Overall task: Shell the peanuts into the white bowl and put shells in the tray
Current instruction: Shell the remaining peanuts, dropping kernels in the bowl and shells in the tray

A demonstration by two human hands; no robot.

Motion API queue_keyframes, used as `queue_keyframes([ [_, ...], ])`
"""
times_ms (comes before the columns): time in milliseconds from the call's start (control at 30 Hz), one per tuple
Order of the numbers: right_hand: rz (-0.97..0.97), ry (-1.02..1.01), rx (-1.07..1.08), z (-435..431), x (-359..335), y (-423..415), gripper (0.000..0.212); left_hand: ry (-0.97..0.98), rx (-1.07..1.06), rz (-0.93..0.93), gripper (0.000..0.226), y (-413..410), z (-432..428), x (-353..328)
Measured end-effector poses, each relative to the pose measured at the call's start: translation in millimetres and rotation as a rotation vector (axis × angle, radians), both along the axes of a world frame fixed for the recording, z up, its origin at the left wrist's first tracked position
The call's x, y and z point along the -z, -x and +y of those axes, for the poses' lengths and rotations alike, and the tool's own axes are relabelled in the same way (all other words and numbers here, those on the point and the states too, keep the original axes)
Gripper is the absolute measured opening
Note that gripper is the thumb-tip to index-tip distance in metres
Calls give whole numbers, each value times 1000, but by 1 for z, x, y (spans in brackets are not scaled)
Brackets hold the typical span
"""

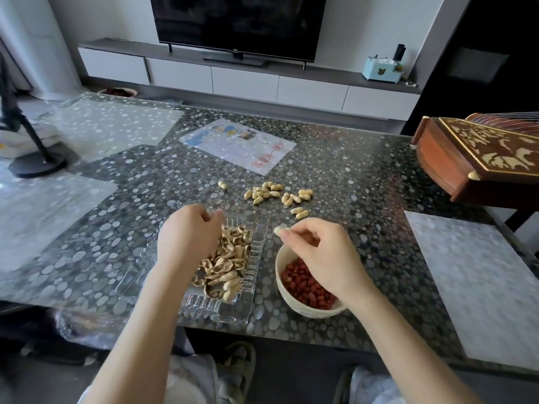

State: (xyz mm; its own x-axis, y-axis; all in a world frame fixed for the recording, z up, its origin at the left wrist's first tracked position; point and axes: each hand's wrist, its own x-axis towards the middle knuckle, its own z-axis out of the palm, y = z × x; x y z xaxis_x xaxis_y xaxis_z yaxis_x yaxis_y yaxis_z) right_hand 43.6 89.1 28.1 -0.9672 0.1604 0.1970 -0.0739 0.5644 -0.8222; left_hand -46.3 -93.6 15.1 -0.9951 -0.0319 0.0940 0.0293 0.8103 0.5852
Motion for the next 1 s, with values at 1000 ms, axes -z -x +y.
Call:
queue_keyframes([
  [1000,-486,-557,112,58,31,125,24,-142,80,144,33,5,4,-4],
])
